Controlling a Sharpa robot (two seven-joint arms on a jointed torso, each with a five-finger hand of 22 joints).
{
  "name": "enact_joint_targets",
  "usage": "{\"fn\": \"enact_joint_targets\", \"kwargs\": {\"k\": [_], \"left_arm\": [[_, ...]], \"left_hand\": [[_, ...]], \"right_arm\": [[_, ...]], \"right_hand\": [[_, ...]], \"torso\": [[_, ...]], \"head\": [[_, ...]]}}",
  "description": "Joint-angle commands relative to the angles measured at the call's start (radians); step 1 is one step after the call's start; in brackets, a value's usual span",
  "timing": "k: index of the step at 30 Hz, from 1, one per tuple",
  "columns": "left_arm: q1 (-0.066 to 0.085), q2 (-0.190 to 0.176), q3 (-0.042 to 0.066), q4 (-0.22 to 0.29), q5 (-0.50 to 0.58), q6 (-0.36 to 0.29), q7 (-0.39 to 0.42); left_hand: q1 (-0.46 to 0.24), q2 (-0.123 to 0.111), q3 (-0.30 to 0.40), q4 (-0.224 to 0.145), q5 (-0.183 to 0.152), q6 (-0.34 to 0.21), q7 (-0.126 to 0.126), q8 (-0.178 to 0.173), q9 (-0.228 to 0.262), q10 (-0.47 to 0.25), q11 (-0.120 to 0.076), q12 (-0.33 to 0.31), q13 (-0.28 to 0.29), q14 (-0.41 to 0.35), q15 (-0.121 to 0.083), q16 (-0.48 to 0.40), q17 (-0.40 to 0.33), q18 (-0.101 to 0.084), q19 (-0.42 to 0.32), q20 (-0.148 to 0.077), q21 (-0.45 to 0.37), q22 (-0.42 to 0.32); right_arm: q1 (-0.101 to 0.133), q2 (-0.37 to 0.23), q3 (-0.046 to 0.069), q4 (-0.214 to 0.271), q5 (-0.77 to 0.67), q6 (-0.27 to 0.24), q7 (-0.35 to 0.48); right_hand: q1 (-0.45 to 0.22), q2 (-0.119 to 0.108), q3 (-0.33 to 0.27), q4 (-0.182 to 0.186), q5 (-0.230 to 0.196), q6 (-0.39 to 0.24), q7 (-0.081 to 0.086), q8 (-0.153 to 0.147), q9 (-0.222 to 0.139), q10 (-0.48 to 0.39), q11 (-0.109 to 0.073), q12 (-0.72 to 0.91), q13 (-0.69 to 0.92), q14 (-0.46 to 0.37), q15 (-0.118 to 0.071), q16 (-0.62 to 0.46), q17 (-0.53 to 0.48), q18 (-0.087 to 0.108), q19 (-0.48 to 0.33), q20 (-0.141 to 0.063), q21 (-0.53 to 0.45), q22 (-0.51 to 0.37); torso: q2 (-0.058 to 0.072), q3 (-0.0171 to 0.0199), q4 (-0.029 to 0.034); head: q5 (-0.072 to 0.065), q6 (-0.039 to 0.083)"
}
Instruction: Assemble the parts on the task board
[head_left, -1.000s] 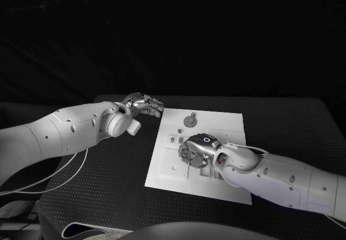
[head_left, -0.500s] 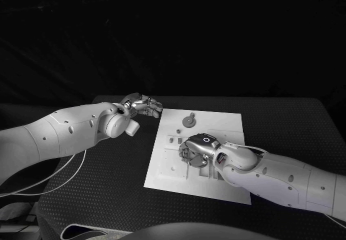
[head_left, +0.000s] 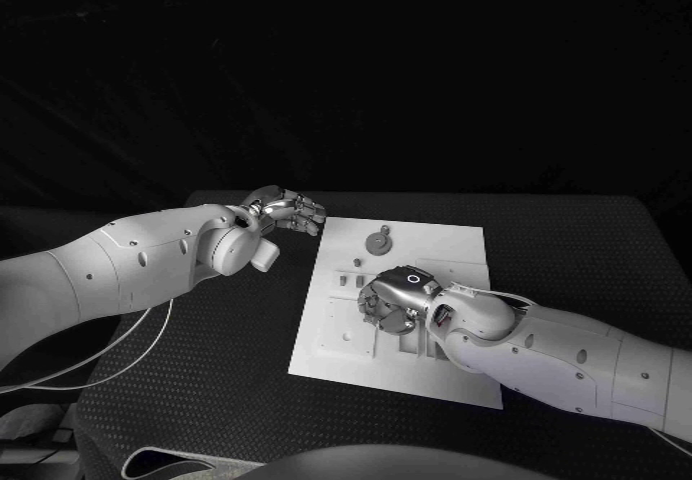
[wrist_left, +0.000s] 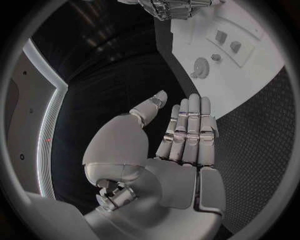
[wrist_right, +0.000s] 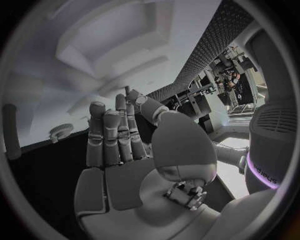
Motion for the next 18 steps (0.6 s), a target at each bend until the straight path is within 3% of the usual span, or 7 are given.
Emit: {"fn": "enact_joint_targets", "kwargs": {"k": [1, 11, 18], "left_arm": [[0.002, 0.001, 0.001, 0.002, 0.006, 0.007, 0.008], [0.002, 0.000, 0.001, 0.002, 0.006, 0.008, 0.006], [0.002, 0.000, 0.001, 0.002, 0.006, 0.010, 0.005]], "left_hand": [[-0.010, -0.004, -0.001, 0.004, 0.006, 0.000, -0.005, 0.004, 0.002, 0.004, -0.001, 0.002, -0.001, 0.001, 0.003, -0.004, 0.002, 0.002, -0.002, 0.004, 0.001, -0.001], [-0.010, -0.004, -0.001, 0.004, 0.006, 0.000, -0.004, 0.003, 0.001, 0.004, -0.001, 0.002, -0.002, 0.001, 0.003, -0.005, 0.003, 0.002, -0.003, 0.004, 0.001, -0.002], [-0.011, -0.005, -0.001, 0.004, 0.006, 0.000, -0.004, 0.004, 0.001, 0.004, -0.001, 0.001, -0.002, 0.001, 0.003, -0.006, 0.004, 0.002, -0.003, 0.004, 0.001, -0.002]], "right_arm": [[-0.001, 0.004, -0.001, -0.003, -0.010, 0.026, 0.001], [-0.001, 0.013, -0.010, -0.009, -0.007, 0.087, 0.006], [-0.001, 0.019, -0.017, -0.016, -0.015, 0.093, -0.009]], "right_hand": [[0.003, 0.003, 0.002, 0.003, 0.003, 0.005, 0.000, 0.005, 0.002, 0.008, -0.002, 0.002, 0.001, -0.002, -0.008, -0.006, 0.001, 0.024, 0.000, -0.010, -0.003, 0.016], [0.002, 0.004, 0.002, 0.003, 0.003, 0.004, 0.001, 0.005, 0.002, 0.007, -0.001, 0.001, 0.001, -0.002, -0.007, -0.007, 0.002, 0.024, -0.001, -0.009, -0.003, 0.016], [0.001, 0.005, 0.002, 0.003, 0.003, 0.003, 0.001, 0.005, 0.002, 0.007, -0.001, 0.000, 0.002, -0.003, -0.007, -0.008, 0.003, 0.024, -0.001, -0.009, -0.004, 0.016]], "torso": [[0.000, -0.0003, -0.0001], [0.000, -0.0003, -0.0001], [0.000, -0.0005, 0.0001]], "head": [[0.000, -0.001], [0.000, -0.005], [0.000, -0.006]]}}
